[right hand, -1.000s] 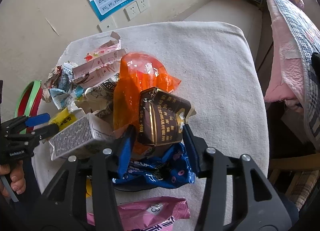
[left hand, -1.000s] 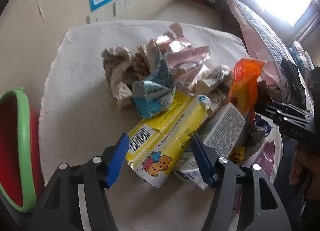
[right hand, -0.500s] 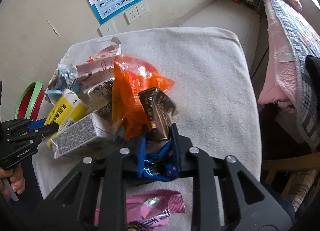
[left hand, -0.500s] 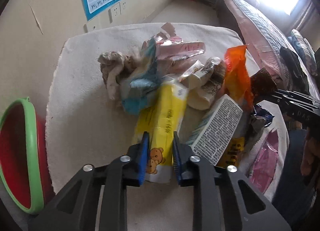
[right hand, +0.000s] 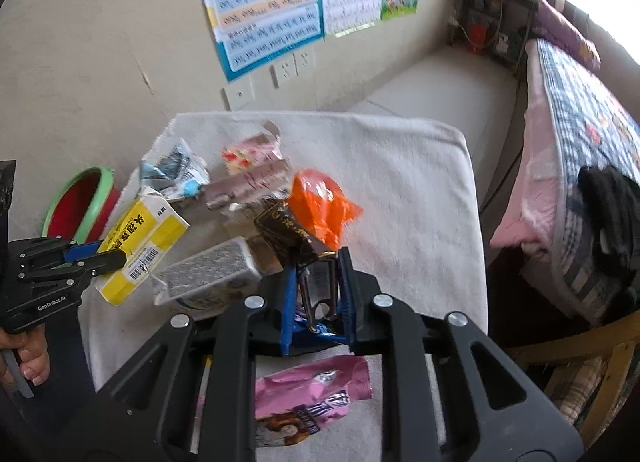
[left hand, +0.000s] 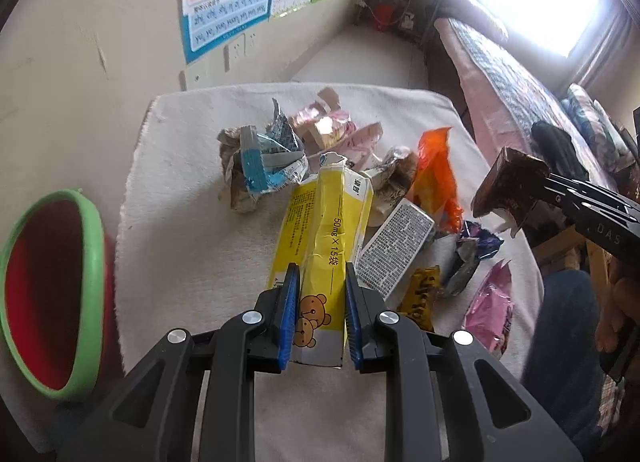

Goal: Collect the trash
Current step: 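Carry the yellow box and brown wrapper to the red bucket and release both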

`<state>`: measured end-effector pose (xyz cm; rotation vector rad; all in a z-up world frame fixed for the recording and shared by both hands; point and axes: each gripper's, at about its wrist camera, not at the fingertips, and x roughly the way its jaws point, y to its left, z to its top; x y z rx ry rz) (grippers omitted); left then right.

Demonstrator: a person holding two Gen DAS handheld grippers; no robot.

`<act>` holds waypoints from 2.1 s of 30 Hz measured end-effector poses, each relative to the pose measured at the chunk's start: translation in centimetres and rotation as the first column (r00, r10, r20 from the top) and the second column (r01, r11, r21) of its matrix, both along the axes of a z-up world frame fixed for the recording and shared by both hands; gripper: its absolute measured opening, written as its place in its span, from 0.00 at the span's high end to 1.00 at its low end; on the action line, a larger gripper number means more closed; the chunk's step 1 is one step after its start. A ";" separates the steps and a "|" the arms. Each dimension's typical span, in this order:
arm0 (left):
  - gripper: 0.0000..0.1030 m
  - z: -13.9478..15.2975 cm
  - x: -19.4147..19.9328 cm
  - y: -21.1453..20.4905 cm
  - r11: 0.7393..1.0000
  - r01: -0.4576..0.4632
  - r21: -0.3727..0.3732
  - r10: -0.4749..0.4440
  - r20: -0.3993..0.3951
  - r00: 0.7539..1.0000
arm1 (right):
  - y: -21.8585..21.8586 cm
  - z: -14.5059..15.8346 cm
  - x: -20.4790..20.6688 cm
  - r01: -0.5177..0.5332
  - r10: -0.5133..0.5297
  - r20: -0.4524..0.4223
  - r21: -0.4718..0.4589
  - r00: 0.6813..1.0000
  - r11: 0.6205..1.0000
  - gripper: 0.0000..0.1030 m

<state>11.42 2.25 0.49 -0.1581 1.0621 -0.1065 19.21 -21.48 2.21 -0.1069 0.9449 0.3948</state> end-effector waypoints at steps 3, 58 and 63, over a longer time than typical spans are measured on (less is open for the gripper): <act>0.81 0.8 -0.9 0.6 1.000 -0.014 -0.012 0.015 0.018 1.000 | 0.9 1.2 -0.7 -0.019 0.019 0.021 0.010 1.000 1.000 0.81; 0.80 4.1 -13.3 27.6 0.828 -0.556 -0.067 0.560 0.101 0.822 | 36.1 5.4 -5.7 -0.576 0.576 0.056 0.170 0.815 0.799 0.81; 0.37 3.5 -13.3 28.5 0.799 -0.596 -0.084 0.602 0.096 0.793 | 36.8 4.3 -5.3 -0.560 0.564 0.020 0.147 0.826 0.815 0.33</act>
